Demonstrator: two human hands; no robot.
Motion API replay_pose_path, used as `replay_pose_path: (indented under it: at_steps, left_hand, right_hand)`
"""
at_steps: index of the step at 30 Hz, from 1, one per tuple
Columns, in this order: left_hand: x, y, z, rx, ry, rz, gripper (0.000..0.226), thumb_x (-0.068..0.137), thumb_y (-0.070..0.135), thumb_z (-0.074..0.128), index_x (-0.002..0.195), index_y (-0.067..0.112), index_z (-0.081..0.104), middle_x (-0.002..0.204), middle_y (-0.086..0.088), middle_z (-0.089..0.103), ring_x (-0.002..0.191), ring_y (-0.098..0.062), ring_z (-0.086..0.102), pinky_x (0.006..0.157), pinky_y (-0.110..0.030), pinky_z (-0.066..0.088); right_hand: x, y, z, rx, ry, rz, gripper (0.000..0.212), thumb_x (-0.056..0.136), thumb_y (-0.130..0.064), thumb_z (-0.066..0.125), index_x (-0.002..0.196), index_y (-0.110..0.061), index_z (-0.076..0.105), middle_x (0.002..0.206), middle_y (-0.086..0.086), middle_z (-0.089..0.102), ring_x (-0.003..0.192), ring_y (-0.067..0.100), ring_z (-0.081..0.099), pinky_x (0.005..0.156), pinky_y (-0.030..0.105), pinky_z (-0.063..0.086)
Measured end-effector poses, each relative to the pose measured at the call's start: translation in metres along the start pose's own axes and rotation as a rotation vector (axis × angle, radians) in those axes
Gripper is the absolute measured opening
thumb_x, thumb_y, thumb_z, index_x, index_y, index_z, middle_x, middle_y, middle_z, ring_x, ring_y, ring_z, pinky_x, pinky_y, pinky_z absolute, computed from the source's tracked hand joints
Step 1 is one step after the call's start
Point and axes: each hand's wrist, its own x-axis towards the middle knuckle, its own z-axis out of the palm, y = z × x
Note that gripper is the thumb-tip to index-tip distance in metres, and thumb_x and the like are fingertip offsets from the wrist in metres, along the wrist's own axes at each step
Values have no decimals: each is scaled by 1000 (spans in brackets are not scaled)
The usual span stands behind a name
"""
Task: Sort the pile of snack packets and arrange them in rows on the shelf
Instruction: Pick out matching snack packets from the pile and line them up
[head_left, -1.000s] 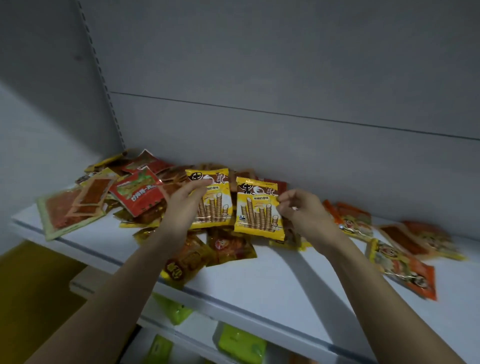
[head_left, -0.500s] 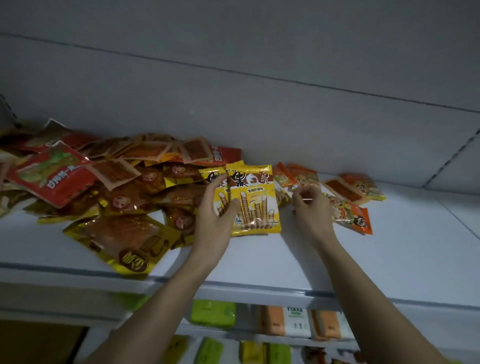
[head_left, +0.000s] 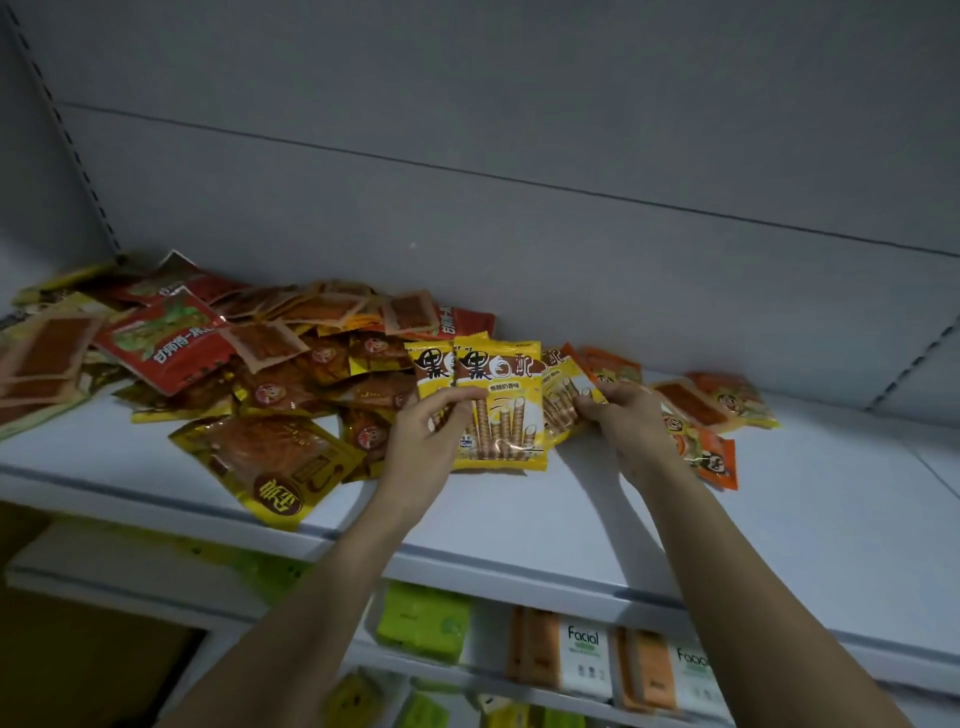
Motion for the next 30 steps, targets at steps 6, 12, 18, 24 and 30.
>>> replay_pose_path:
  at_steps: [6, 12, 18, 24, 30]
  left_hand:
    - [-3, 20, 35, -43, 183, 36, 25, 100, 14, 60, 101, 30, 78, 128, -3, 62, 114, -9, 60, 84, -13, 51]
    - [-17, 69, 159, -135, 11, -41, 13, 96, 23, 67, 106, 28, 74, 109, 19, 67, 96, 19, 58, 78, -3, 45]
    - [-39, 85, 274, -281, -102, -191, 30, 86, 25, 78, 116, 26, 72, 115, 7, 72, 104, -8, 70, 81, -22, 56]
    - [-38, 79, 352, -282, -193, -216, 44, 83, 7, 79, 125, 19, 69, 114, 2, 73, 99, -15, 73, 72, -19, 58]
    - [-18, 77, 436, -290, -344, -211, 39, 83, 9, 80, 116, 28, 71, 123, 1, 69, 110, -15, 67, 86, -27, 59]
  right_hand:
    - [-24, -12, -80, 349, -14, -64, 12, 97, 0, 57, 102, -9, 63, 97, 12, 70, 82, 24, 67, 73, 38, 57]
    - [-42, -10, -176, 469, -65, -116, 12, 96, 4, 56, 105, -4, 58, 103, 13, 69, 85, 18, 71, 79, 30, 60]
    - [-47, 11, -260, 333, -25, -102, 22, 93, 3, 61, 115, 0, 59, 107, 19, 70, 89, 27, 72, 77, 32, 60]
    - [-32, 28, -328, 43, 91, -78, 29, 95, -17, 65, 122, -13, 54, 111, 9, 64, 86, 18, 67, 63, 23, 50]
    - [-7, 36, -385, -32, 311, -100, 20, 97, -17, 62, 117, -16, 57, 102, 5, 66, 77, 12, 67, 53, 17, 48]
